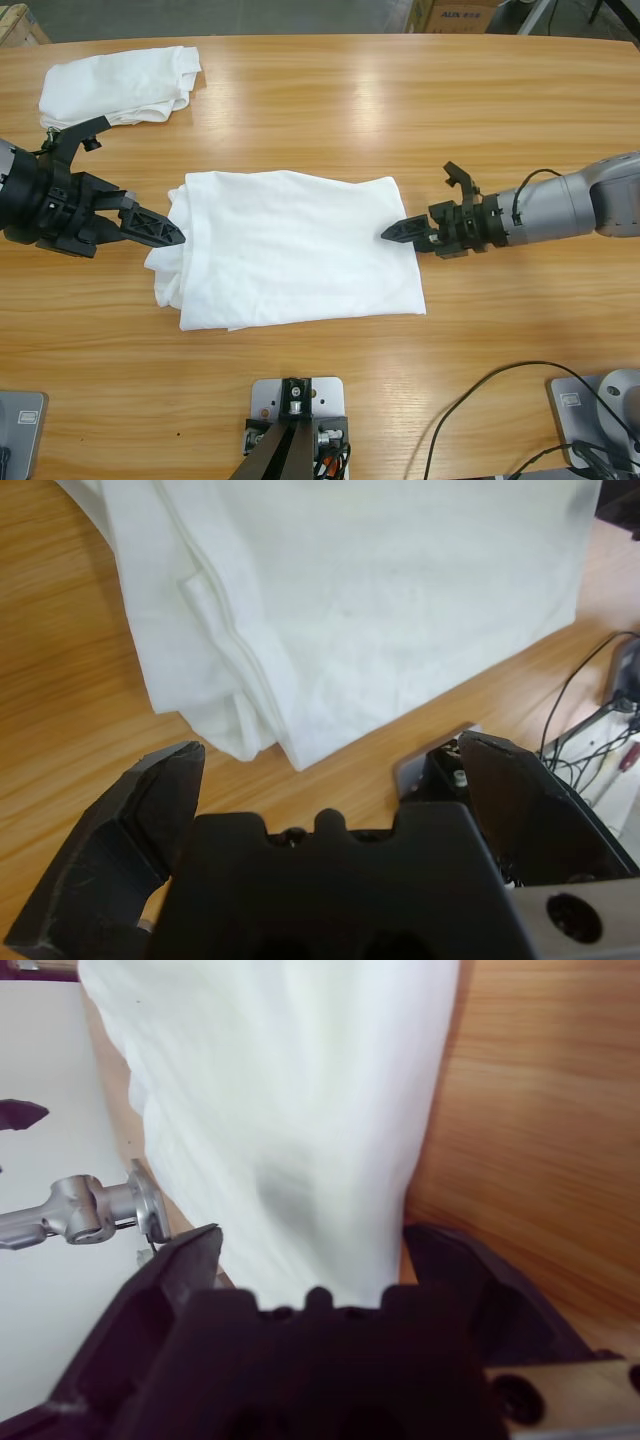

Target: Fold clothes

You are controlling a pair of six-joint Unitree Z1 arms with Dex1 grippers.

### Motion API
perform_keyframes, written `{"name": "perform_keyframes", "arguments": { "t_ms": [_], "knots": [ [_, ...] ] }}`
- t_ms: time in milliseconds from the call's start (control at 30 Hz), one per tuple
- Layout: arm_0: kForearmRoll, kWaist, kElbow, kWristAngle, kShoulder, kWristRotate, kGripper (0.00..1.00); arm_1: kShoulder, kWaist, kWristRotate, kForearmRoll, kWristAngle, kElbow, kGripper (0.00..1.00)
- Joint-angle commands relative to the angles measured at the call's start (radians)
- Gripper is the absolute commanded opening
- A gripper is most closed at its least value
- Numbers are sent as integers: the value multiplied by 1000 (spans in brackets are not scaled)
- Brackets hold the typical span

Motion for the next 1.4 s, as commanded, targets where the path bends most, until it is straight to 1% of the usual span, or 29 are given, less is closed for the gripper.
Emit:
{"name": "perform_keyframes", "arguments": {
  "t_ms": [33,67,133,167,200,367,400,433,467,500,567,600,633,767,833,867,933,1033,1100,1133,1233,1300,1333,1400],
  "knots": [
    [-18,10,19,11,50,0,982,170,74,22,7,-23,46,821],
    [-18,10,19,12,50,0,982,177,84,23,4,-31,45,738],
    [-18,10,20,12,50,0,982,189,101,29,-9,-37,47,718],
    [-18,10,20,12,51,0,982,191,104,29,-14,-46,48,674],
    [-18,10,20,12,53,0,982,193,105,29,-35,-54,48,655],
    [-19,10,20,12,54,0,982,181,106,44,-101,-64,48,653],
    [-19,10,20,12,54,0,982,177,106,45,-101,-66,48,625],
    [-19,10,20,12,54,0,982,178,106,45,-100,-65,47,524],
    [-19,10,19,12,54,0,982,184,106,42,-100,-65,47,363],
    [-19,10,19,12,53,0,982,189,106,38,-100,-65,48,247],
    [-19,10,20,12,51,0,982,190,110,32,-100,-58,48,141],
    [-18,10,21,12,51,0,982,192,110,29,-100,-54,48,21],
    [-18,10,23,12,51,0,982,193,110,27,-100,-51,48,0],
    [-18,10,23,12,48,1,982,185,112,14,-99,-40,48,0],
    [-18,10,26,12,47,0,982,152,112,7,-69,-68,50,0],
    [-19,10,26,12,48,1,982,114,112,-1,-16,-95,49,0],
    [-19,10,28,12,48,0,982,1,112,-28,157,-162,24,0],
    [-19,10,32,12,48,0,982,-188,99,-73,540,-303,-128,0],
    [-19,10,35,12,48,2,982,-239,77,-95,770,-383,-252,0],
    [-19,10,36,12,48,2,982,-244,66,-102,848,-414,-298,0],
    [-19,10,34,12,46,3,982,-241,27,-108,1000,-496,-371,0],
    [-19,10,35,12,41,3,982,-241,9,-100,1064,-540,-406,0],
    [-19,10,37,12,40,3,982,-242,4,-89,1105,-582,-428,0],
    [-19,10,40,12,37,3,982,-247,-41,-92,1143,-621,-443,0]
  ]
}}
